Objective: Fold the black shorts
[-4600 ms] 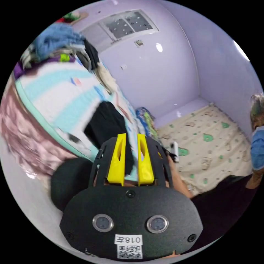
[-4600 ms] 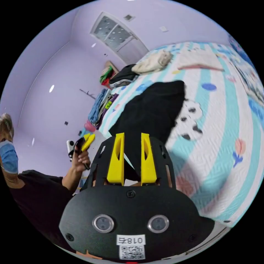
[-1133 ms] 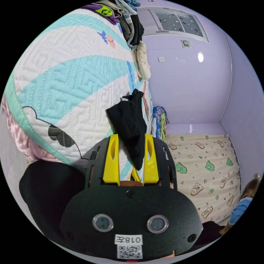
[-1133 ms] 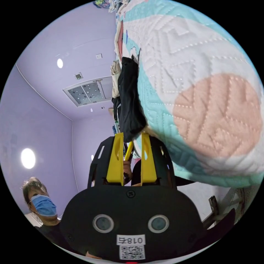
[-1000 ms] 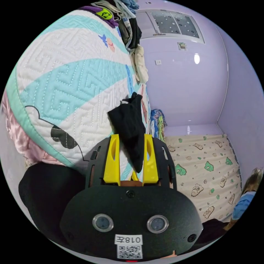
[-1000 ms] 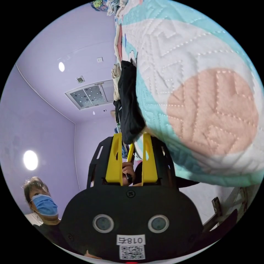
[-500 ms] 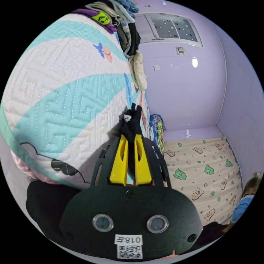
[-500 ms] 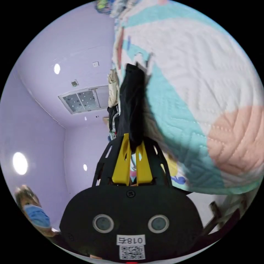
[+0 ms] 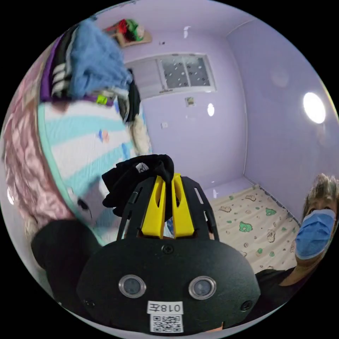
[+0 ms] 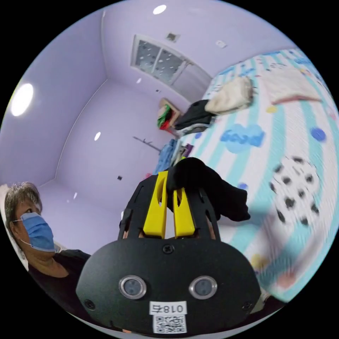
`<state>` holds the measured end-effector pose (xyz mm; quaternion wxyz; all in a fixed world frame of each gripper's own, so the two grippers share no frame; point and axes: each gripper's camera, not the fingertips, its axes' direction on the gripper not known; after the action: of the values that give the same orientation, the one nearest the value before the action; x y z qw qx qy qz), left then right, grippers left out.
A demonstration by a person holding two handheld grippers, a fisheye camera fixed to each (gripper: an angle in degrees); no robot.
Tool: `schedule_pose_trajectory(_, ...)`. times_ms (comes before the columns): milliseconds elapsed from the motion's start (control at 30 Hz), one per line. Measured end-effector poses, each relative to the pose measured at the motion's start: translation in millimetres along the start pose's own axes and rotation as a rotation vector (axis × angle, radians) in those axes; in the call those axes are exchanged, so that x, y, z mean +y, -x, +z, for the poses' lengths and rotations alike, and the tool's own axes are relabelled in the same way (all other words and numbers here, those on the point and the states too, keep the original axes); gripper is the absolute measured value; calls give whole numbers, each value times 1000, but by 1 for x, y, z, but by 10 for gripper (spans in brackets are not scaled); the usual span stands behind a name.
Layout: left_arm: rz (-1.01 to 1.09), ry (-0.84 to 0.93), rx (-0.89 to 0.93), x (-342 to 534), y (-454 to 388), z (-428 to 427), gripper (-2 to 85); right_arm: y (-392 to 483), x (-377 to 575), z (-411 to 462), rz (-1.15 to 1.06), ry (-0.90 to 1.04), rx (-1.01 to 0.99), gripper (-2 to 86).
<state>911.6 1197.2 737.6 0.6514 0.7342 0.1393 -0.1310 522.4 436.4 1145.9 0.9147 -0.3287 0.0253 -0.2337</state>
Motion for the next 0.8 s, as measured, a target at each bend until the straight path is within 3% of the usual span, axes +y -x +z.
schedule_pose_trajectory(167,333,-290,-37,-134,-100,-120,-9,127,-115,159,-347,106,-267,-6)
schedule_pose_trajectory(300,530,-532,-186,-206,-143,-197,-9,183,-178,284,-500,191,-434,-5)
schedule_pose_trajectory(433,368,-583,-343,-246,-61,-217,-9,154,-212,453,-458,394,-379,-4)
schedule_pose_trajectory(567,-2,-480,-389,-247,79,-204,-9,51,-185,579,-226,638,-37,-1)
schedule_pose_trajectory(633,-116,-501,-213,-230,142,-210,-9,36,-178,580,-197,583,-99,1)
schedule_pose_trajectory(800,-54,-499,-202,-256,128,-219,-5,63,-177,587,-309,609,-48,18)
